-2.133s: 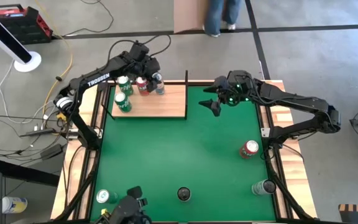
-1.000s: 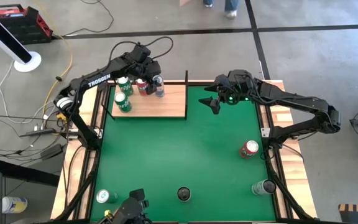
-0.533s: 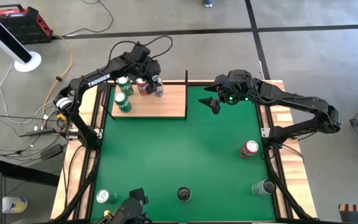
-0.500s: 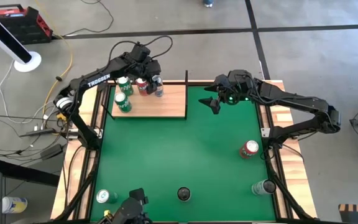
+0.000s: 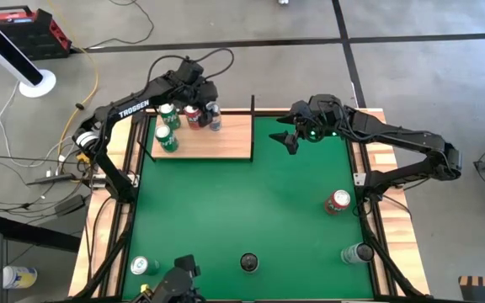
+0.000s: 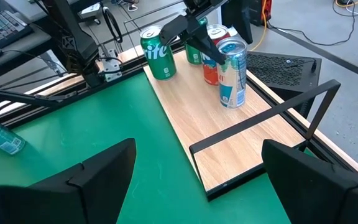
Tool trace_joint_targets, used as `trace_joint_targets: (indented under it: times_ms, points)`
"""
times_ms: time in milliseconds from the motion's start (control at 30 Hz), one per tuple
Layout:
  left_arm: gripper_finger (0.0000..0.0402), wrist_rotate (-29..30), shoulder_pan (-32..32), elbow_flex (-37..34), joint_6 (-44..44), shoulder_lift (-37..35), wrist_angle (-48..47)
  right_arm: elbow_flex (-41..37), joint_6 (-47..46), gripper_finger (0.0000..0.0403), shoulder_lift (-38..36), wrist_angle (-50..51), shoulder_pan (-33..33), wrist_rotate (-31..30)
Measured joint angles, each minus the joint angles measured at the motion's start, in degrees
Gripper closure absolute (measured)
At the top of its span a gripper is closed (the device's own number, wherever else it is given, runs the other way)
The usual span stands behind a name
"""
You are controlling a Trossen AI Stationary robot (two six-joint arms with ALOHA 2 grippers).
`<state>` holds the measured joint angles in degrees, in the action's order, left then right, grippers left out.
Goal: Place canned beverage on shelf
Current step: Put the top blue soda can on the shelf
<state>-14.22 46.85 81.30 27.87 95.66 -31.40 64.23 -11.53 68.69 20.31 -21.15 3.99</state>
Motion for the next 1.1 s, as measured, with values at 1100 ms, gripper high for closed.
trace_joint_targets:
  times_ms: [1100]
  points:
    - [0.0174,3.6,-0.3,0.0,-9.2,0.2,0.5,0.0,0.0,0.0031,0.0,0.2,0.0,0.0]
